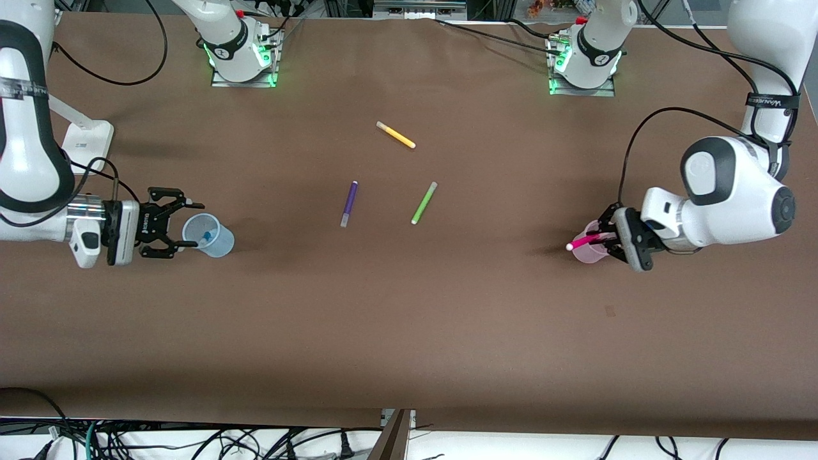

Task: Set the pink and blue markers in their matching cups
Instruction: 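Drop the blue marker into the blue cup while the left drops pink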

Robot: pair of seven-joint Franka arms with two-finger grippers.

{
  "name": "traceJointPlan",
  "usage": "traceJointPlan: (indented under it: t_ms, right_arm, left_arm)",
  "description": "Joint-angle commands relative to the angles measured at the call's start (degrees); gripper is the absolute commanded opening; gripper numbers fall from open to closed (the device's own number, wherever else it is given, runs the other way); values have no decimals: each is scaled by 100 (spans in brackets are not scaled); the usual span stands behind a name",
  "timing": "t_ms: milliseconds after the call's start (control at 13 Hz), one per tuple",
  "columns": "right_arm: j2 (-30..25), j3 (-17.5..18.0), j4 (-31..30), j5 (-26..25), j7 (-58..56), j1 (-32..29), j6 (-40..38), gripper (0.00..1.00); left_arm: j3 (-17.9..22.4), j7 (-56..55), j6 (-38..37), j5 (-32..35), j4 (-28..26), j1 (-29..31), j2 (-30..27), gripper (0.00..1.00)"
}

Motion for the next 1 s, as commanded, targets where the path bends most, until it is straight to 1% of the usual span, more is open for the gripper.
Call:
traceJointPlan:
  t_ms: [0,154,308,462,615,692,769,923]
  right_arm:
    - [-108,25,462,-533,1831,195,-130,100]
    - [-135,25,927,-1288,3561,484,-147,100]
    - [-135,25,1419,-1817,5231,765,-453,100]
    - [-135,25,1736,-2335,6709,1046,-752,100]
    - [-135,17,1992,-2557,8168,1328,-1104,100]
    - [-144,17,2089,-2601,8776,1338,-1227,100]
    - [-144,8,2124,-2706,8991,1347,-1324,100]
    - [-231,-19,2194,-3109,8967,1347,-1509,100]
  left_arm:
    - [-70,952,183,-749,-648,295,-321,0]
    - [-62,1628,332,-1348,-886,357,-304,0]
    - [-62,1799,359,-1456,-895,427,-260,0]
    - [-53,1817,359,-1456,-878,497,-251,0]
    - [-53,1834,359,-1456,-843,551,-199,0]
    - [-53,1834,376,-1456,-834,577,-172,0]
    - [-53,1869,411,-1456,-817,620,-76,0]
    - [-53,2036,429,-1465,-808,735,-5,0]
